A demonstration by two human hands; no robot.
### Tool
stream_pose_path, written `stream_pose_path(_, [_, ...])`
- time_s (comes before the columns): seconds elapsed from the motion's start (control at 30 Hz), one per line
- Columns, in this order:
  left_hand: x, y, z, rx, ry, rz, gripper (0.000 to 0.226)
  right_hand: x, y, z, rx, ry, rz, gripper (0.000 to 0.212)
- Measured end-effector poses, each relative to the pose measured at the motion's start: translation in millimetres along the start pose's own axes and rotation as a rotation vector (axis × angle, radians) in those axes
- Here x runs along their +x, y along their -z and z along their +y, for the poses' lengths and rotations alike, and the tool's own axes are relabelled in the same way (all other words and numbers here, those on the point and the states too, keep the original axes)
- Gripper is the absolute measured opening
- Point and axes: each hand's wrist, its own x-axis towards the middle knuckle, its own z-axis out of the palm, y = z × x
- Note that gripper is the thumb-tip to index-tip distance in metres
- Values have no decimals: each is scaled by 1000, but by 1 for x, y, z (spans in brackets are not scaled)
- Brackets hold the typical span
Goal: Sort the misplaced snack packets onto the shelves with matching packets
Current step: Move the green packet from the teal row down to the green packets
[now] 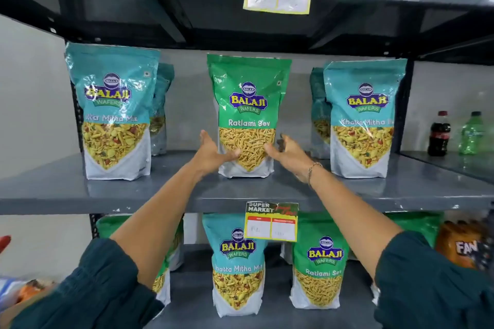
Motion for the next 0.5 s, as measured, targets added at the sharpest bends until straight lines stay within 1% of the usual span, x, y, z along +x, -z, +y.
stream_pose_path(0.03, [1,-2,-1,-8,-14,2,133,4,-2,2,51,14,-29,78])
stream_pose_path(0.07, [4,-3,-3,-20,-14,-14,121,8,-3,3,79,13,-62,66])
stream_pose_path(0.13, [4,-4,-9,-39,-54,-24,77,9,-5,5,107,41,-75,42])
stream_pose_path(0.17, [3,-4,-10,-44,-80,-19,58,10,-6,5,125,56,-54,37])
stream_pose_path(0.2, [1,-4,-10,-45,-109,-5,47,7,-7,4,138,67,-27,36])
stream_pose_path(0.23, [-2,-3,-9,-38,-123,9,43,3,-6,1,152,86,-13,37])
stream_pose_path(0.27, [-5,-1,-7,-38,-128,19,44,0,-5,-1,158,99,-4,41])
stream_pose_path(0.37, [-29,6,-2,-10,-131,18,53,-22,-5,-10,155,112,-3,48])
stream_pose_path(0.5, [-75,18,6,19,-165,28,56,-62,-5,-28,171,122,9,50])
